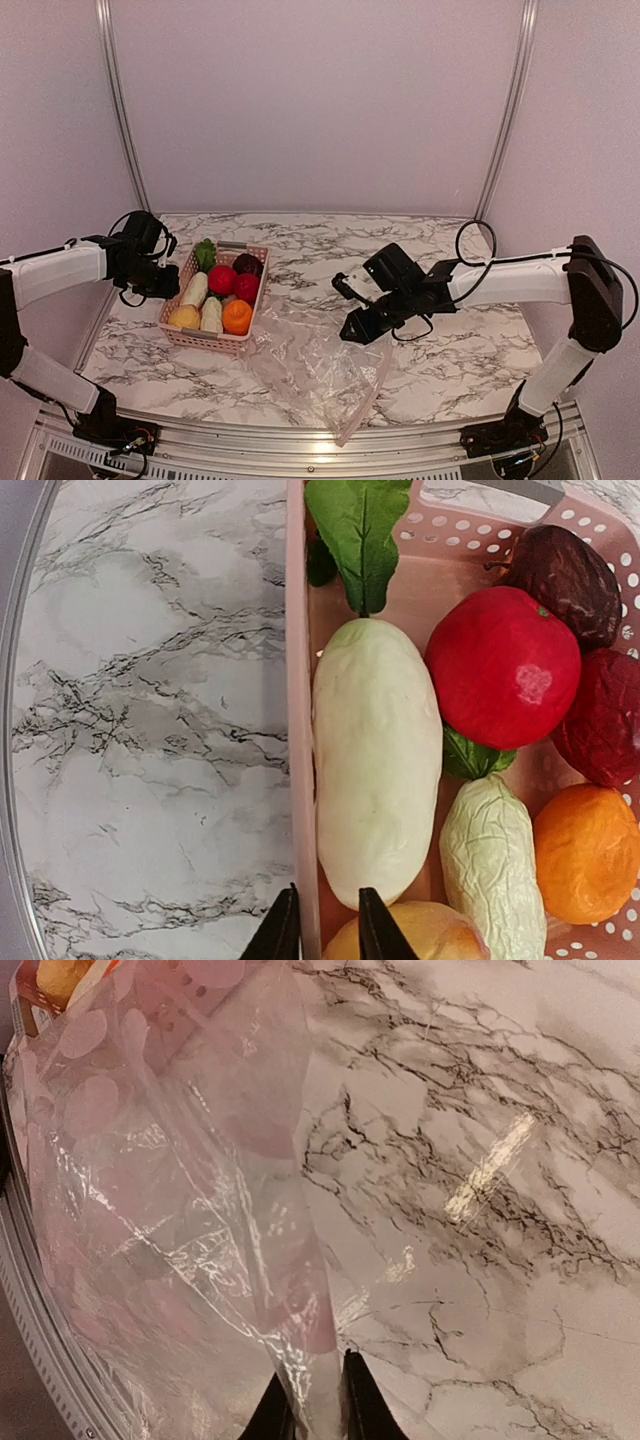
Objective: Place the food in the zip-top bag and seal the zipper
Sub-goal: Adjust the zipper food storage bag at the center of the board.
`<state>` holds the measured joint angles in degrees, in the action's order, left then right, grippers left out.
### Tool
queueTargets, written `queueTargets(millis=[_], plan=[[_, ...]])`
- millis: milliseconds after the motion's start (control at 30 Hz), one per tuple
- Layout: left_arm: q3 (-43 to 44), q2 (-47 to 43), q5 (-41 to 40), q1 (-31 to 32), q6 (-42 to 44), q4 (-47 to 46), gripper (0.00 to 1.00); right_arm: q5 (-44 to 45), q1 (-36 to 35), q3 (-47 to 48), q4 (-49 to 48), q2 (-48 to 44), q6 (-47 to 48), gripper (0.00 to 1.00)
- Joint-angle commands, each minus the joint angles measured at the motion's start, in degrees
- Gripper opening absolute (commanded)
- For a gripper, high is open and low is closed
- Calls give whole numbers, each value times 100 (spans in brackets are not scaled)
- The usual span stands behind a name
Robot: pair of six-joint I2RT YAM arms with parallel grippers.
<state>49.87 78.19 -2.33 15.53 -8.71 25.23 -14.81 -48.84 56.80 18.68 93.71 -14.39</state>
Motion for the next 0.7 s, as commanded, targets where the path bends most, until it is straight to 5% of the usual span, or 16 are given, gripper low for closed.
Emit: queueTargets(millis=[0, 133, 400, 433, 500, 567, 667], plan=[[345, 43, 206, 4, -165, -205, 28, 36, 415, -306, -119, -766, -327, 10], [691, 79, 84, 27, -287, -115, 36, 190, 939, -719, -63, -1469, -614, 0], [1709, 68, -814, 236, -580, 267, 43, 849, 1729, -1292, -214, -2336, -1660, 0], [1864, 132, -1231, 349, -577, 389, 43, 860, 1827, -1356, -242, -2366, -1844, 4], [2137, 228, -1475, 527, -532, 513, 43, 689, 1948, -1436, -279, -2304, -2029, 31], [2264, 245, -1577, 694, -531, 518, 44, 433, 1953, -1202, 92, -2104, -1836, 48], [2243, 124, -1489, 920, -482, 289, 45, 615, 1885, -714, 1136, -2073, -1465, 57]])
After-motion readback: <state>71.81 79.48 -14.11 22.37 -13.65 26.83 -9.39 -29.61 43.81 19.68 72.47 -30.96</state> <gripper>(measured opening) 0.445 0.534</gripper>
